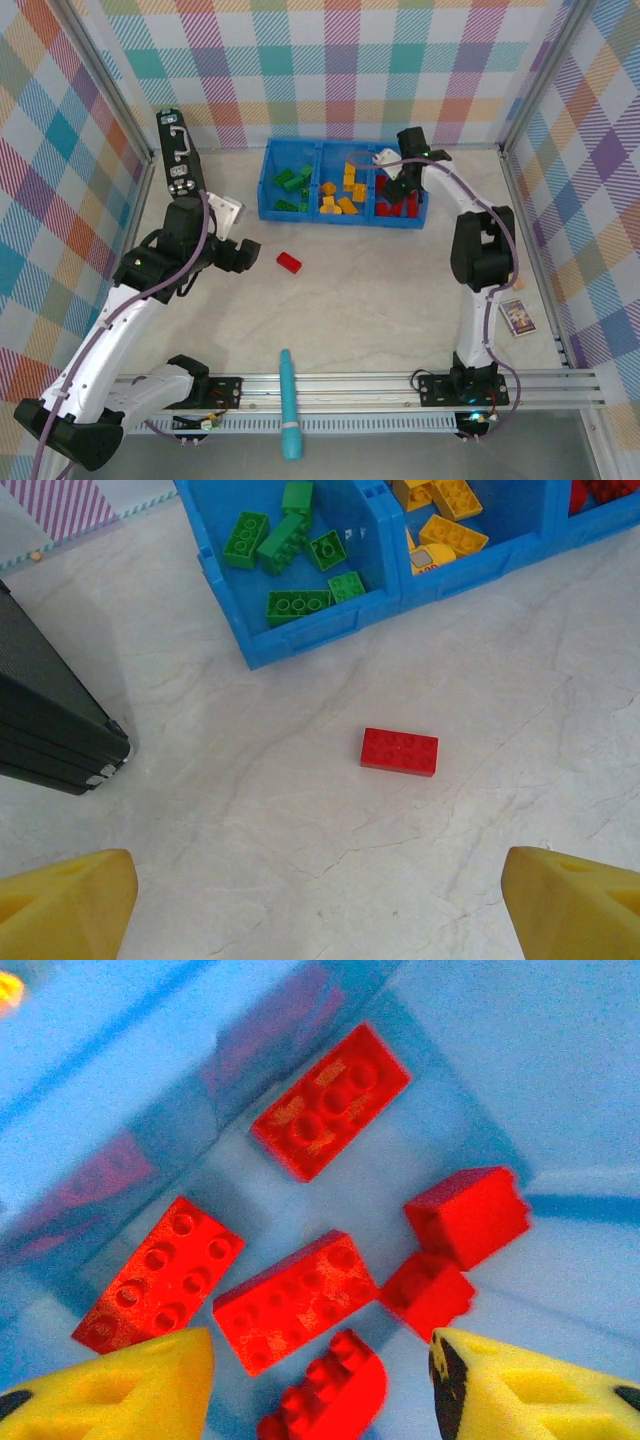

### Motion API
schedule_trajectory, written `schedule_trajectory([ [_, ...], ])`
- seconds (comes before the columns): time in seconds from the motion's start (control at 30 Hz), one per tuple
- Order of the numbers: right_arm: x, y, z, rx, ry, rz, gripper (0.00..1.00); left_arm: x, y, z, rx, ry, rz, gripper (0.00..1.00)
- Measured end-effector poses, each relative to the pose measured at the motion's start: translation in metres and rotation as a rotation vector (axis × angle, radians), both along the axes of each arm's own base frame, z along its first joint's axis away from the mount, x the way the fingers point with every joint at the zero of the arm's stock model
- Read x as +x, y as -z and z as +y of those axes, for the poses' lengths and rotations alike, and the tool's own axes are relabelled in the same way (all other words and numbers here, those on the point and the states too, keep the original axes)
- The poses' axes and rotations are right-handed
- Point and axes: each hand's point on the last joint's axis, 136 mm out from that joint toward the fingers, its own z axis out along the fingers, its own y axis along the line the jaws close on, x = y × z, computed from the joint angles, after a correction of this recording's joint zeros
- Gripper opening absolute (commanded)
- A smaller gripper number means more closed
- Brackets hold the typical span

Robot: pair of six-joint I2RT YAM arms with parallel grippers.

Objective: Sort the legos into containers by color
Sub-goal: Place the lego in the container, then pick up the lego from the center of the table.

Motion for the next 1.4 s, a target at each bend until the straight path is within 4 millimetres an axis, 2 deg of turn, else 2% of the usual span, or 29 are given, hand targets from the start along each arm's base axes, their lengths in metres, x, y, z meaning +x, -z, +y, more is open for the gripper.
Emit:
schedule_trajectory([
  [0.13,-0.011,-0.044,0.016,0.015,-0.032,-0.089,0.6,0.001,0.002,-0.001,0.001,0.003,0.008,0.94],
  [0.23,-0.04,-0.057,0.055,0.002,-0.115,-0.126,0.6,0.003,0.005,-0.002,0.005,0.004,0.018,0.94],
  [0.33,-0.079,-0.048,0.115,-0.013,-0.237,-0.111,0.6,0.007,0.01,-0.005,0.008,0.007,0.034,0.94],
  [0.4,-0.105,-0.035,0.153,-0.009,-0.303,-0.081,0.6,0.01,0.011,-0.006,0.008,0.011,0.032,0.94],
  [0.5,-0.14,-0.017,0.198,-0.001,-0.378,-0.04,0.62,0.013,0.007,-0.008,0.006,0.016,0.012,0.94],
  [0.6,-0.162,0.004,0.225,0.005,-0.394,0.011,0.65,0.016,0.004,-0.009,0.003,0.019,-0.005,0.94],
  [0.77,-0.178,0.037,0.255,0.05,-0.351,0.093,0.65,0.013,0.005,-0.007,0.002,0.021,-0.028,0.95],
  [0.93,-0.179,0.053,0.275,0.093,-0.283,0.127,0.68,0.01,0.008,-0.005,0.008,0.022,-0.035,0.95],
  [1.13,-0.173,0.059,0.288,0.142,-0.211,0.139,0.73,0.011,0.006,-0.003,0.016,0.018,-0.058,0.96],
  [1.4,-0.177,0.071,0.291,0.144,-0.176,0.156,0.8,0.011,0.009,-0.001,0.026,0.012,-0.052,0.96],
])
